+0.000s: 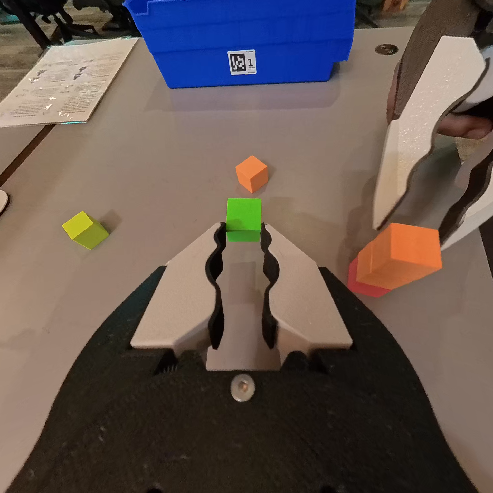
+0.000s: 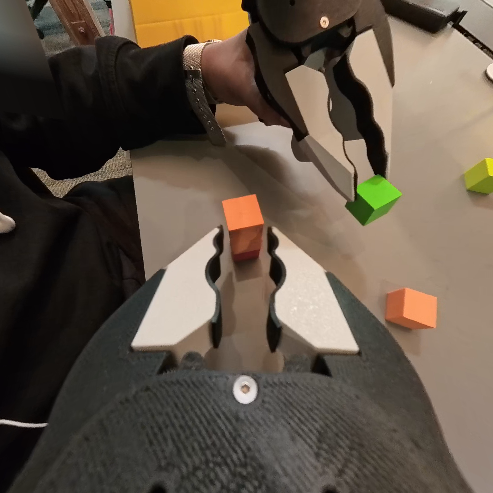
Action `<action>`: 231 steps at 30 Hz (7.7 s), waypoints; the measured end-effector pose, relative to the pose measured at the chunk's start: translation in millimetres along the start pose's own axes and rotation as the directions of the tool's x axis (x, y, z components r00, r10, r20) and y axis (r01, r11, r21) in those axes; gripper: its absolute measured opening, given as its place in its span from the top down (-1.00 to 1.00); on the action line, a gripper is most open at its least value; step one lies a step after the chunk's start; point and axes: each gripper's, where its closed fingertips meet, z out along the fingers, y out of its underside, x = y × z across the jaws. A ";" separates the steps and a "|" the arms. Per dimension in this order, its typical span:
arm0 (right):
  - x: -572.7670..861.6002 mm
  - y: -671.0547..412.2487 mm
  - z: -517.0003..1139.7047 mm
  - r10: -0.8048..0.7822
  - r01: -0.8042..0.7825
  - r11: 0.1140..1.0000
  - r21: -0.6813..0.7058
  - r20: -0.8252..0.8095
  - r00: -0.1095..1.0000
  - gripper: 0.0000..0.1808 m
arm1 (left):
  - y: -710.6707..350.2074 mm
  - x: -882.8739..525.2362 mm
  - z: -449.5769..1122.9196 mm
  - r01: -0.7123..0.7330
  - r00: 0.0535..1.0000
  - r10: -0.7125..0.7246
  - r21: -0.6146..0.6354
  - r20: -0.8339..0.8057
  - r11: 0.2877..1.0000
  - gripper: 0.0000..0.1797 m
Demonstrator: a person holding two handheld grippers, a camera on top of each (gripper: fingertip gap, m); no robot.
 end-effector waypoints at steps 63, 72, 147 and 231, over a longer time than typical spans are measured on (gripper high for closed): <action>121.6 34.4 -64.5 0.287 -0.125 0.926 0.357 -0.447 0.847 0.58 | -16.6 94.4 -50.4 -0.146 0.940 0.101 -0.117 -0.326 0.982 0.75; 121.8 34.8 -64.2 0.286 -0.125 0.927 0.354 -0.450 0.846 0.59 | -19.5 96.8 -50.1 -0.148 0.943 0.101 -0.126 -0.316 0.981 0.75; -3.0 -56.8 -39.1 -0.116 0.106 0.986 0.132 0.076 0.990 0.73 | 7.2 -51.4 -36.6 0.130 0.931 -0.145 0.066 0.335 0.989 0.73; 23.4 -9.8 -65.4 0.046 -0.039 0.961 0.272 -0.019 0.999 0.50 | -86.2 52.7 -97.2 0.043 0.996 -0.023 0.230 -0.091 0.972 0.75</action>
